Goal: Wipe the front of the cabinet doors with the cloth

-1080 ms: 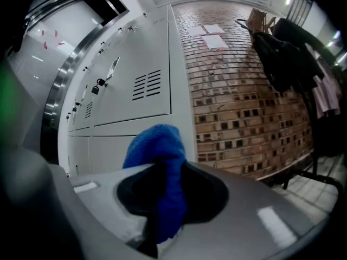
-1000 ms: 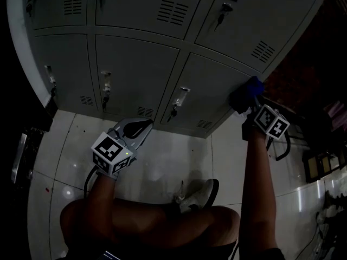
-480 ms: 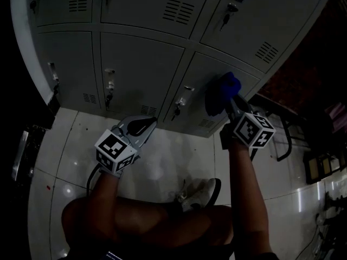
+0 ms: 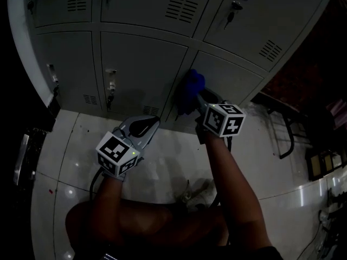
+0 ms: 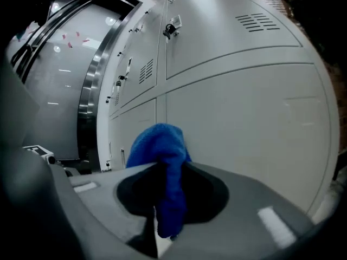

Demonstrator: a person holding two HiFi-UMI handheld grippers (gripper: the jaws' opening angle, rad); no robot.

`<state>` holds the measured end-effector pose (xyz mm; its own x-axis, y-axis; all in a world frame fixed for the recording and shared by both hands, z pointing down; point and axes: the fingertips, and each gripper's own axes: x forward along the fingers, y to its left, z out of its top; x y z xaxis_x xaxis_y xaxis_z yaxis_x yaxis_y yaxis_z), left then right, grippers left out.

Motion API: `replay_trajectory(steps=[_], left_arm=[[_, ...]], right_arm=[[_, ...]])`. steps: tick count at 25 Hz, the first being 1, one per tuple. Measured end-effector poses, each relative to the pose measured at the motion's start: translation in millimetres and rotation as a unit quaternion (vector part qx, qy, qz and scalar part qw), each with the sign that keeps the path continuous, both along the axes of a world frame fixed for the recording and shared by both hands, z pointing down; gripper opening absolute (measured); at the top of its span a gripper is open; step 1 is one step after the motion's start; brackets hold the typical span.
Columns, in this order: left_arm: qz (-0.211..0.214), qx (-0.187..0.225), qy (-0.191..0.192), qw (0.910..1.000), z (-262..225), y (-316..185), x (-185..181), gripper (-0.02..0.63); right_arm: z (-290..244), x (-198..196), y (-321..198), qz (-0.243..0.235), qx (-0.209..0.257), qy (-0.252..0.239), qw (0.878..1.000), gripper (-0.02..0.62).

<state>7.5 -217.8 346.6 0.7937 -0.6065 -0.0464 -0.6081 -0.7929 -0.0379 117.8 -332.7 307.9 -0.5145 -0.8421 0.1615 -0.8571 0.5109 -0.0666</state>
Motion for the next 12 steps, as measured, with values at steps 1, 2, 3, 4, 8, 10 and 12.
replay_trajectory(steps=[1, 2, 3, 4, 8, 10, 12], left_arm=[[0.000, 0.000, 0.002, 1.0000, 0, 0, 0, 0.000], [0.000, -0.001, 0.003, 1.0000, -1, 0, 1, 0.000], [0.000, -0.001, 0.003, 1.0000, -2, 0, 1, 0.000], [0.001, -0.001, 0.003, 1.0000, -2, 0, 2, 0.000], [0.005, 0.000, 0.005, 1.0000, -1, -1, 4, 0.000], [0.005, -0.001, 0.007, 1.0000, -3, 0, 4, 0.000], [0.003, -0.004, 0.008, 1.0000, -3, 1, 4, 0.000]], right_arm=[[1, -3, -4, 0.000, -0.002, -0.003, 1.000, 0.077], [2, -5, -9, 0.000, -0.005, -0.009, 1.000, 0.077], [1, -6, -13, 0.001, -0.008, -0.014, 1.000, 0.077], [1, -7, -16, 0.003, -0.009, -0.018, 1.000, 0.077], [2, -4, -17, 0.012, -0.004, -0.008, 1.000, 0.077], [2, 4, -17, 0.019, -0.006, -0.007, 1.000, 0.077], [2, 17, -16, 0.029, -0.008, -0.004, 1.000, 0.077]])
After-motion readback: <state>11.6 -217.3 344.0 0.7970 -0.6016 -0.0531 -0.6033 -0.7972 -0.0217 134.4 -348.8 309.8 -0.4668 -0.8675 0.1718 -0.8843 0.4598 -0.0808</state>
